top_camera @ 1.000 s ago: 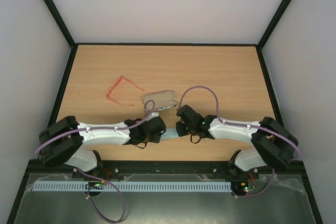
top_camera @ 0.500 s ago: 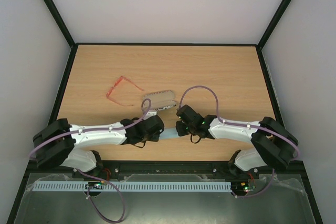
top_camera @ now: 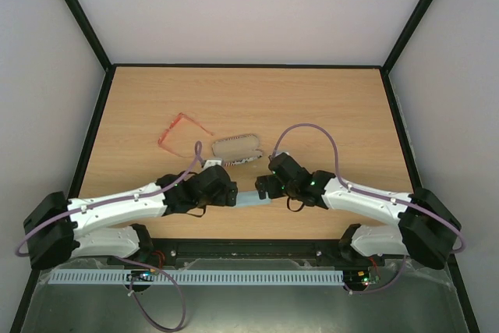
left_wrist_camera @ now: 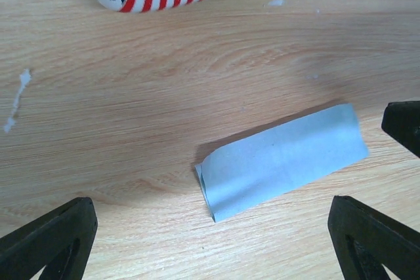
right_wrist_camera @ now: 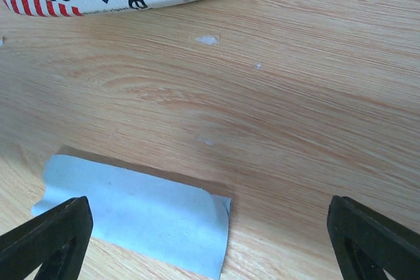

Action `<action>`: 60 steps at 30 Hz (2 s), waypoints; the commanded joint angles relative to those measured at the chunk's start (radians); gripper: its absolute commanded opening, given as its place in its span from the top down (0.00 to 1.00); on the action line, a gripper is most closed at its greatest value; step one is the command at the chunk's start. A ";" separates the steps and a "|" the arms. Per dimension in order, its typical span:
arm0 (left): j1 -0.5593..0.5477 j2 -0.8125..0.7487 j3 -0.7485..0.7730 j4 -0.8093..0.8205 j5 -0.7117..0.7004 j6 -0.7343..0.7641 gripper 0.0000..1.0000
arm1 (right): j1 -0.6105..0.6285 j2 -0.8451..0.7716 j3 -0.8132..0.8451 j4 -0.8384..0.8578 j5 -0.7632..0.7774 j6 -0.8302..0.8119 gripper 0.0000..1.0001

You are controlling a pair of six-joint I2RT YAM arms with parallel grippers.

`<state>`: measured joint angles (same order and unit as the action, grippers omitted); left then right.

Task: Organize the sunglasses
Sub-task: Fold the glasses cleaning cloth at the center of the board, then pick up the glasses cleaning cloth from the center of the board.

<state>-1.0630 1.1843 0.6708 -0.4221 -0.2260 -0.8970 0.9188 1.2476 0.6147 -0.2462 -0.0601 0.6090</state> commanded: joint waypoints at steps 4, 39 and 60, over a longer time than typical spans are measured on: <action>0.087 -0.089 -0.001 -0.048 0.105 0.038 0.01 | 0.001 -0.046 0.011 -0.071 0.001 0.021 0.01; 0.107 -0.074 -0.130 0.087 0.171 -0.062 0.61 | 0.005 0.148 -0.013 0.035 -0.031 0.119 0.76; 0.109 -0.149 -0.160 0.065 0.154 -0.062 0.61 | 0.023 0.126 -0.025 -0.006 0.028 0.146 0.76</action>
<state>-0.9546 1.0561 0.5297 -0.3355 -0.0605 -0.9539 0.9360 1.3842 0.5766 -0.2031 -0.0738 0.7490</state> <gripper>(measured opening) 0.394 0.247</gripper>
